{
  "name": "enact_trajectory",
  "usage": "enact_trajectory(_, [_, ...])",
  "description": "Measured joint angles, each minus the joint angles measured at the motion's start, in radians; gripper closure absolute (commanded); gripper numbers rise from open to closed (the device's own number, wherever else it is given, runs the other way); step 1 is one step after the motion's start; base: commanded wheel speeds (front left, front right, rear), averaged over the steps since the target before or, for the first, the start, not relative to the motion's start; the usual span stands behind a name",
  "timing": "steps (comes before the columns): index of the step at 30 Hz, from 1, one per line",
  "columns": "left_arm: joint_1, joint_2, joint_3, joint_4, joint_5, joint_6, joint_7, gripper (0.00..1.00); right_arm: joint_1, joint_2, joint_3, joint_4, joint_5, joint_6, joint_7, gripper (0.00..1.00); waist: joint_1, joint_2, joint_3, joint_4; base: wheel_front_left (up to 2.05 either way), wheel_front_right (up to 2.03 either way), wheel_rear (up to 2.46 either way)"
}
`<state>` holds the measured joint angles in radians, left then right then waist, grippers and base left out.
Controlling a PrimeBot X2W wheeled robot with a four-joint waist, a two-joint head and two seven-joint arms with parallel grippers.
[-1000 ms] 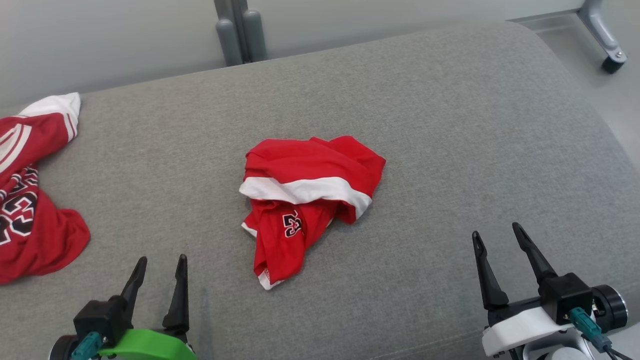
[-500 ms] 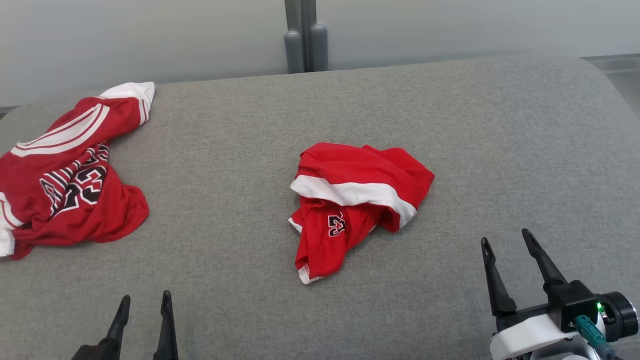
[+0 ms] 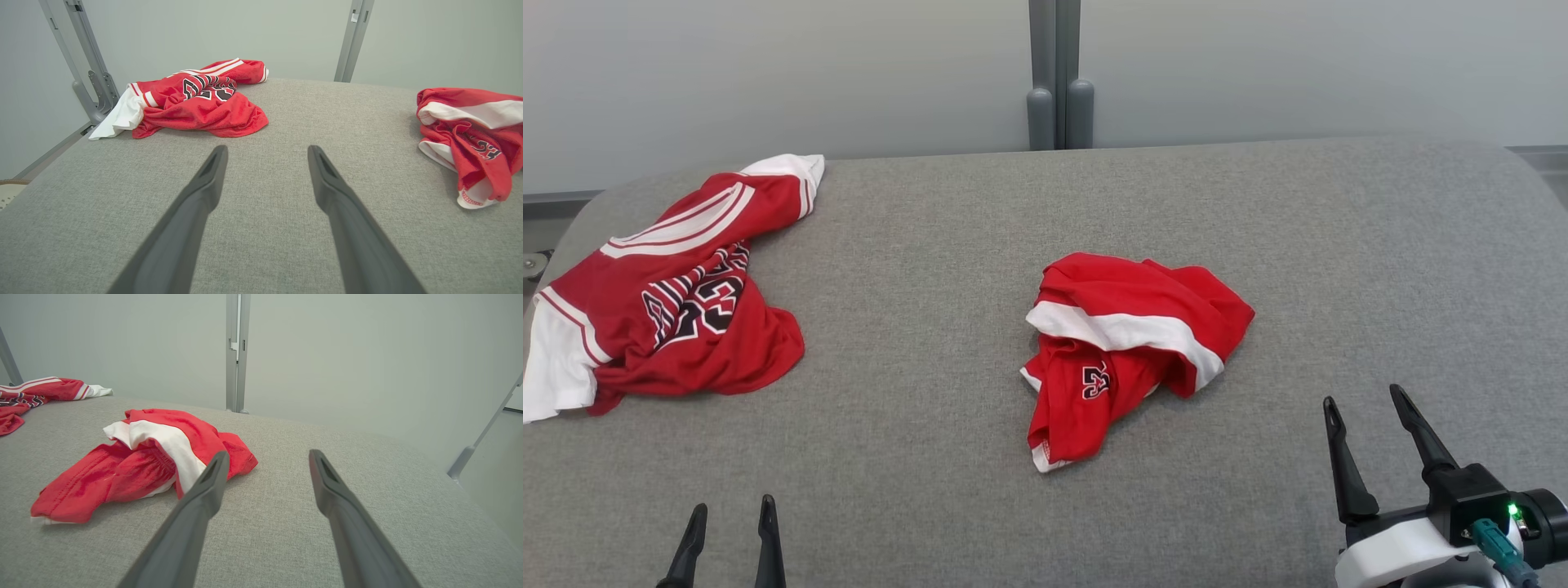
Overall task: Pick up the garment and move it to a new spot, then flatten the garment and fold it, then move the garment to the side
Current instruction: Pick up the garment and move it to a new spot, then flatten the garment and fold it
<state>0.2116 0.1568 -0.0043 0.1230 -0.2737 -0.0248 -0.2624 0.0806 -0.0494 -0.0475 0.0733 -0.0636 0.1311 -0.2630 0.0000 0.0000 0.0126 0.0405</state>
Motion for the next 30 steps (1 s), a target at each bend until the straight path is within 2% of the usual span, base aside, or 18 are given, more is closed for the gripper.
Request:
enact_trajectory(12, [0.0,-0.038,0.048,-0.021,0.05,-0.046,0.0,0.0,-0.001,0.0,-0.002,0.017,0.008,0.0,0.0,0.0,0.0,0.0,-0.008,-0.005,0.0,0.0,0.0])
enact_trajectory(30, [-0.025,-0.066,0.064,-0.015,0.079,-0.079,0.0,0.0,-0.013,0.0,0.02,0.028,0.017,0.0,0.0,0.0,0.0,0.0,0.002,-0.028,0.0,0.0,0.0])
